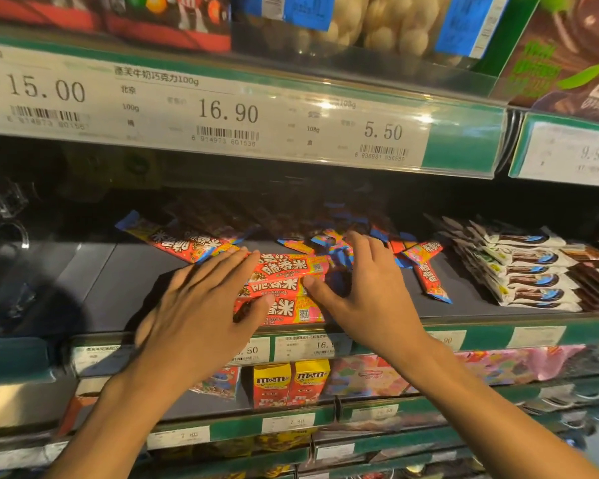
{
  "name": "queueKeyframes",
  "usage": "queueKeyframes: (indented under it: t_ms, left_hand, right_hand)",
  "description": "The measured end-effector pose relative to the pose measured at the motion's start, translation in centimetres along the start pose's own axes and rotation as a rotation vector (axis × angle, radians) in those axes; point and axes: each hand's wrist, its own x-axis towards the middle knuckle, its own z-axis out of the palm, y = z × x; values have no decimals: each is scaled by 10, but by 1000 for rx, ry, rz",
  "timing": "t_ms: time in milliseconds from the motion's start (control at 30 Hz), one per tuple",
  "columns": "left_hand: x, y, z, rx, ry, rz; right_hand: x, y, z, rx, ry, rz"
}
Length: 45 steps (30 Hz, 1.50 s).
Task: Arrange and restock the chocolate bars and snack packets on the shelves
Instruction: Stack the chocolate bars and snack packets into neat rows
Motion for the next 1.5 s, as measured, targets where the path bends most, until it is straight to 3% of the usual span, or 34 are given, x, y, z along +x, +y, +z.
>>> queueKeyframes:
  t_ms: [133, 200, 633, 867, 1200, 1367, 1500]
  left_hand:
    - [1, -1, 2, 18, 5, -1]
    - [1, -2, 3, 6, 12, -2]
    - [2, -2, 4, 13, 39, 14]
    - [-3, 2, 0, 31, 115, 46]
    - [-32, -14, 4, 65, 247, -107]
    - [-34, -5, 4, -4, 241, -189]
    - [-32, -5, 4, -12, 219, -204]
  right_hand:
    - [-12, -10, 1, 12, -79, -261]
    - [-16, -12, 1, -56, -136, -306]
    - [-7, -29, 0, -157, -310, -255]
    - [38, -52, -18, 99, -160, -245]
    - [100, -101, 21, 4, -545, -319]
    - [130, -143, 63, 126, -558, -410]
    - [150, -167, 88, 74, -613, -425]
